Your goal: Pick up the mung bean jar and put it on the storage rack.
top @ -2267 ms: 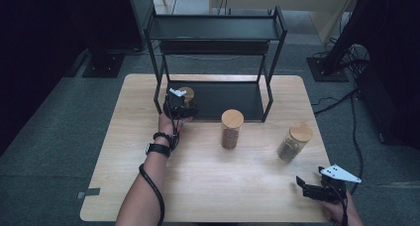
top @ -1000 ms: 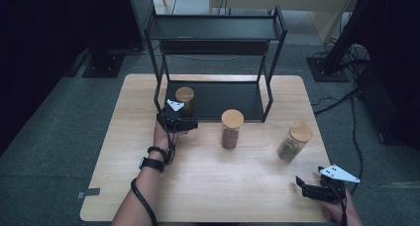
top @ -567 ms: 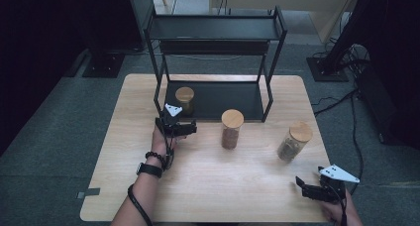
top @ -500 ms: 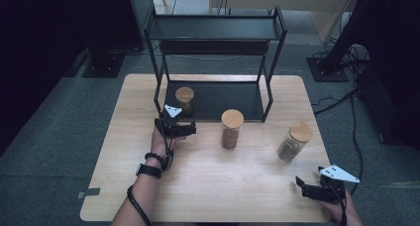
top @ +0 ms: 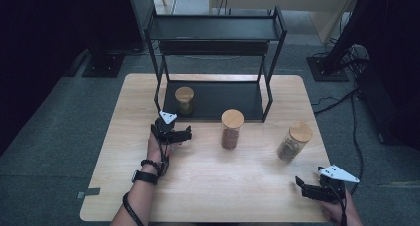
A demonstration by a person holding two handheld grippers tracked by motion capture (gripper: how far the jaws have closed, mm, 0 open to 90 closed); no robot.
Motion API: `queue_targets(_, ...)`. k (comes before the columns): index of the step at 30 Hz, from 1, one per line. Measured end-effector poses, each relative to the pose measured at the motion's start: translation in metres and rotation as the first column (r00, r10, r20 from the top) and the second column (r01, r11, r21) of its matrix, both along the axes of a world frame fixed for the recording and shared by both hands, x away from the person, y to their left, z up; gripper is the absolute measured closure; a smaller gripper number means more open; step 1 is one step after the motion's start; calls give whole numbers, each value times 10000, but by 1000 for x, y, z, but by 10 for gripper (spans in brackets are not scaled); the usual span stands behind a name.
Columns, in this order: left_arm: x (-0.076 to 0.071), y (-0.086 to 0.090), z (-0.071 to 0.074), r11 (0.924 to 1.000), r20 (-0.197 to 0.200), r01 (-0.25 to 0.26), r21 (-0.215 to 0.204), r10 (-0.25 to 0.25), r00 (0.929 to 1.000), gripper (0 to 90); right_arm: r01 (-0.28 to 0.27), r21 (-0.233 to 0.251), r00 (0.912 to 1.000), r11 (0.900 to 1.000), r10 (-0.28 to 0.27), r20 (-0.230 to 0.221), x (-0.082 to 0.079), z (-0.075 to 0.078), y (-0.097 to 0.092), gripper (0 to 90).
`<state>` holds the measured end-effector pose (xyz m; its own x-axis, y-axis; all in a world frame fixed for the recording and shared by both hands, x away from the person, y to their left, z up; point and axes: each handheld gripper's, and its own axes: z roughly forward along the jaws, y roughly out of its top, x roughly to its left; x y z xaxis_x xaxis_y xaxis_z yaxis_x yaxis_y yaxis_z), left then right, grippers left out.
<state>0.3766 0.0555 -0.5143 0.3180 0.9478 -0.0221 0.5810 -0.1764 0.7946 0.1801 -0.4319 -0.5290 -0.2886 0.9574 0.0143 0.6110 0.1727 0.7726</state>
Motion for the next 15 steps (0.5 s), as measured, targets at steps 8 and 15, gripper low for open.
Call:
queue_targets(8,-13,3,0,10000,113,38,18,-39,9999,3,-6,-16,10000,10000,6,7,0,0,0,52)
queue_targets(15,-22,7,-2,10000,162,74,4,-74,9998,2,-4,-29,10000,10000,4,24,0,0,0,52)
